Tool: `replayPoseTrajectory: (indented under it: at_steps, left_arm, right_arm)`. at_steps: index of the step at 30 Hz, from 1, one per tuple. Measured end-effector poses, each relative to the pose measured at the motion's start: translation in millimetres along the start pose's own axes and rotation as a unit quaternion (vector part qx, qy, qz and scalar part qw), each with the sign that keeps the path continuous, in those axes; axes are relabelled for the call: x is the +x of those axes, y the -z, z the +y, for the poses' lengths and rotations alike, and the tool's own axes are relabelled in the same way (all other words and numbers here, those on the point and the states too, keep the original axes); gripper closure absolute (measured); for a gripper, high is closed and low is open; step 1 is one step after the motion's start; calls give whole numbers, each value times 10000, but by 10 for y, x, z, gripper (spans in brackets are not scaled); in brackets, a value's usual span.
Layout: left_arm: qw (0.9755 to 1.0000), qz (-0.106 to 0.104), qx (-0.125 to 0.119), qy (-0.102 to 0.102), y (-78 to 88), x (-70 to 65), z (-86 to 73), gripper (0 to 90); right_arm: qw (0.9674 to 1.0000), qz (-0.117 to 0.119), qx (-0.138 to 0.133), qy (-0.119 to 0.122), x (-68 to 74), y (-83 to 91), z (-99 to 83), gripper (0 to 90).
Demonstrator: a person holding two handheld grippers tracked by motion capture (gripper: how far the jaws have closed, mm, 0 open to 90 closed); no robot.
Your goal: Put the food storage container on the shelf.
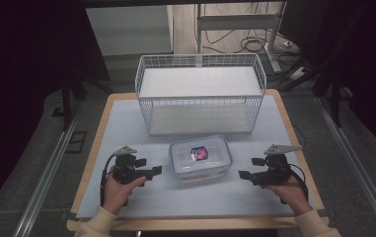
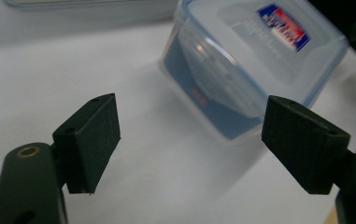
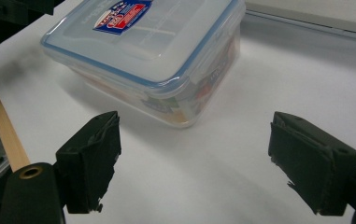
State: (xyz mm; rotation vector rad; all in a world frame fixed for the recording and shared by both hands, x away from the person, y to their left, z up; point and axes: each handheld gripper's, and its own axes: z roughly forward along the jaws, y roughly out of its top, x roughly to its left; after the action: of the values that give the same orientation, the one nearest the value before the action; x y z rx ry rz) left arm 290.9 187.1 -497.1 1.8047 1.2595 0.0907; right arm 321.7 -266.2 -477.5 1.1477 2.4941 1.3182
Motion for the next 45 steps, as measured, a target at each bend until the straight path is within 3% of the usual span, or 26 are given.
replayPoseTrajectory:
  at_steps: [9,14,21,22,24,31,37,45]
  left_arm:
    - [9988,-391,-61,298,-160,-52,126,177]
    - [9959,-675,27,609,-324,-38,142,173]
    - [9933,-861,158,754,-475,-60,141,169]
    - [9916,-961,182,847,-518,-57,136,170]
    - [9905,-1025,222,887,-548,-63,130,182]
    - [9891,-1124,306,899,-586,-89,120,187]
    - [9857,-1239,439,1059,-641,-71,91,202]
    - [9849,-1265,459,1093,-632,-68,101,244]
  right_arm:
    - [9999,61,-75,-93,8,-23,33,171]
    - [9999,44,-85,-80,14,-16,37,172]
    - [9999,13,-124,-64,14,-6,38,173]
    - [9999,4,-123,-58,15,-7,39,173]
    - [9999,-9,-116,-53,16,-8,38,174]
    - [9999,-50,-119,-62,11,-3,37,174]
    - [9999,-81,-119,-71,7,-2,44,174]
    - [9999,-94,-92,-82,-6,-25,72,177]
